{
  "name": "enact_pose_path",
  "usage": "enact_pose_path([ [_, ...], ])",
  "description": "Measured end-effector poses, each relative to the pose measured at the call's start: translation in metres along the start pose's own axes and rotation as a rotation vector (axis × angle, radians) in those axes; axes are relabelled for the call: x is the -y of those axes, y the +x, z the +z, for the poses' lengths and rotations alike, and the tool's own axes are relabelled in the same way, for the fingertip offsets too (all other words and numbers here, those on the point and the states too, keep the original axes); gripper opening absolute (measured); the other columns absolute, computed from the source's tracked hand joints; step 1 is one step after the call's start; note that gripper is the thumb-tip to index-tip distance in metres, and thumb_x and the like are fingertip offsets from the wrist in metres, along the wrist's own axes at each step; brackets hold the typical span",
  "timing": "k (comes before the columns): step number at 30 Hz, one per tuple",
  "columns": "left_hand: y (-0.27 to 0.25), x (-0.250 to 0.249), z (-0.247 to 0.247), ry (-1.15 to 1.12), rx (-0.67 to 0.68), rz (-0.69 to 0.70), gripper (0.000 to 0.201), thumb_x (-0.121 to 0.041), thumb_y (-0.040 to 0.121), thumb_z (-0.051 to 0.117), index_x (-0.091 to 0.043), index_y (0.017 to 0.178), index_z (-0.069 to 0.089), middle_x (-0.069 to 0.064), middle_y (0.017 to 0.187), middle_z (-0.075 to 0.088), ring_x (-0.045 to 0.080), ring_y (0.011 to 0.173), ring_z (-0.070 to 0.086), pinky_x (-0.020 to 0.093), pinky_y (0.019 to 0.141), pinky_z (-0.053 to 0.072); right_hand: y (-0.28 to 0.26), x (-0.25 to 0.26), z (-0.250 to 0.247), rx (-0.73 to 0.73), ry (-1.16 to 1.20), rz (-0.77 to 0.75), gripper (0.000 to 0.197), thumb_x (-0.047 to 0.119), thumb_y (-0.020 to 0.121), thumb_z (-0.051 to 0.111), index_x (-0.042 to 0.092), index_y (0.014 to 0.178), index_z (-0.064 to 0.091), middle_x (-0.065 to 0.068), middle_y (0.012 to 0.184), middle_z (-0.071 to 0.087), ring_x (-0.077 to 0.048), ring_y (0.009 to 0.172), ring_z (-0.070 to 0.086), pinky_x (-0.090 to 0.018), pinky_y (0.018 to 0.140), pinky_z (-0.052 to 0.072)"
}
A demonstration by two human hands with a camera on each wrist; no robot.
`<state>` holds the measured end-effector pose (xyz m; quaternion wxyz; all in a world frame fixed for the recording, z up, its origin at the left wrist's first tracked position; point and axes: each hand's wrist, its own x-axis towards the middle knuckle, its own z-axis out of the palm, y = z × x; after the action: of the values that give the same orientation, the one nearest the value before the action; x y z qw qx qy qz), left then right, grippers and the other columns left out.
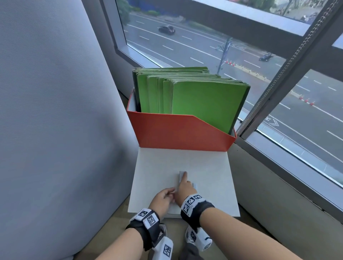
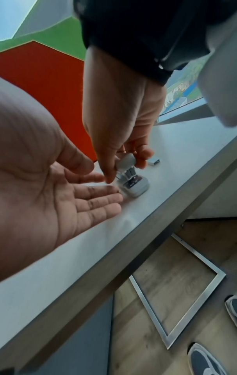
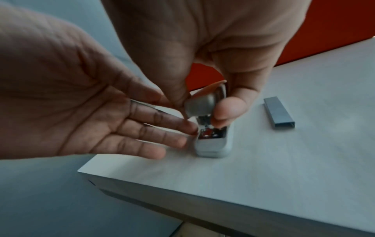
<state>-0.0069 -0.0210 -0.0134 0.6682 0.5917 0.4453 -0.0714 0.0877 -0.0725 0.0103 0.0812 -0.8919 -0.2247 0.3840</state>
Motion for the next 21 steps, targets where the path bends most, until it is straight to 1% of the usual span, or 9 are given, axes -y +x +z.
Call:
enact_pose_path([
  [3,-0.001,0.005,-0.004,-0.014,-0.026,-0.032,0.036,-0.01,0.096,0.036,-0.009,0.129,0.049,0.008,0.112,0.064,0.021,0.1,0.059,0.032,0.091,0.044,-0.004,0.001,-0.003,0.003,-0.025,-0.022,0.087,0.005,0.087,0.051,0.011,0.147,-0.013,-0.018,0.135,0.049,-0.031,0.112,0.059,-0.041,0.092,0.052],
  [5,-0.002,0.003,-0.006,-0.032,-0.041,-0.035,0.036,-0.015,0.096,0.036,-0.014,0.13,0.047,0.009,0.111,0.065,0.023,0.101,0.061,0.036,0.093,0.046,-0.011,0.004,-0.008,0.029,-0.016,-0.059,0.088,0.006,0.087,0.052,0.008,0.147,-0.013,-0.019,0.125,0.057,-0.03,0.107,0.062,-0.036,0.087,0.051],
  [7,-0.003,-0.004,-0.006,-0.068,-0.038,-0.035,0.031,-0.02,0.097,0.035,-0.02,0.124,0.05,0.011,0.103,0.067,0.026,0.091,0.063,0.044,0.091,0.05,-0.022,0.007,-0.013,0.067,-0.004,-0.118,0.09,0.008,0.087,0.054,0.006,0.146,-0.013,-0.02,0.119,0.062,-0.03,0.105,0.063,-0.032,0.084,0.048],
  [9,-0.001,-0.011,-0.006,-0.089,-0.037,-0.014,0.029,-0.022,0.097,0.034,-0.02,0.117,0.055,0.009,0.086,0.066,0.024,0.072,0.061,0.044,0.072,0.054,-0.036,0.012,-0.019,0.108,0.033,-0.163,0.086,0.011,0.088,0.053,0.007,0.147,-0.01,-0.021,0.121,0.062,-0.031,0.108,0.061,-0.033,0.084,0.047],
  [11,-0.004,-0.02,-0.007,-0.093,-0.041,-0.001,0.029,-0.02,0.097,0.032,-0.021,0.114,0.056,0.005,0.074,0.063,0.018,0.057,0.056,0.028,0.049,0.047,-0.049,0.015,-0.026,0.113,0.096,-0.182,0.079,0.013,0.088,0.051,0.011,0.148,-0.002,-0.022,0.125,0.059,-0.032,0.111,0.06,-0.035,0.088,0.048],
  [13,-0.004,-0.023,-0.006,-0.128,-0.035,0.003,0.029,-0.019,0.097,0.033,-0.026,0.109,0.058,0.002,0.066,0.06,0.012,0.046,0.052,0.02,0.039,0.038,-0.055,0.015,-0.03,0.088,0.123,-0.201,0.076,0.015,0.087,0.05,0.012,0.148,0.004,-0.022,0.122,0.061,-0.032,0.108,0.062,-0.036,0.088,0.05],
  [16,-0.001,-0.024,-0.003,-0.167,-0.038,-0.008,0.028,-0.02,0.097,0.036,-0.037,0.095,0.059,0.006,0.075,0.068,0.017,0.052,0.055,0.023,0.042,0.039,-0.057,0.012,-0.033,0.068,0.089,-0.216,0.078,0.02,0.086,0.05,0.012,0.147,0.002,-0.022,0.114,0.065,-0.033,0.099,0.065,-0.038,0.081,0.054],
  [18,0.001,-0.024,0.0,-0.191,-0.03,-0.024,0.028,-0.021,0.096,0.038,-0.04,0.097,0.059,0.009,0.083,0.071,0.023,0.061,0.058,0.026,0.048,0.041,-0.058,0.009,-0.034,0.069,0.065,-0.218,0.078,0.02,0.087,0.049,0.011,0.147,0.0,-0.022,0.109,0.067,-0.033,0.096,0.066,-0.035,0.074,0.051],
  [21,-0.002,-0.027,0.005,-0.197,-0.014,-0.016,0.027,-0.019,0.096,0.04,-0.037,0.101,0.06,0.004,0.068,0.068,0.014,0.047,0.055,0.021,0.042,0.037,-0.058,0.006,-0.038,0.058,0.049,-0.215,0.071,0.019,0.088,0.046,0.008,0.146,0.007,-0.022,0.103,0.068,-0.034,0.091,0.067,-0.034,0.067,0.049],
])
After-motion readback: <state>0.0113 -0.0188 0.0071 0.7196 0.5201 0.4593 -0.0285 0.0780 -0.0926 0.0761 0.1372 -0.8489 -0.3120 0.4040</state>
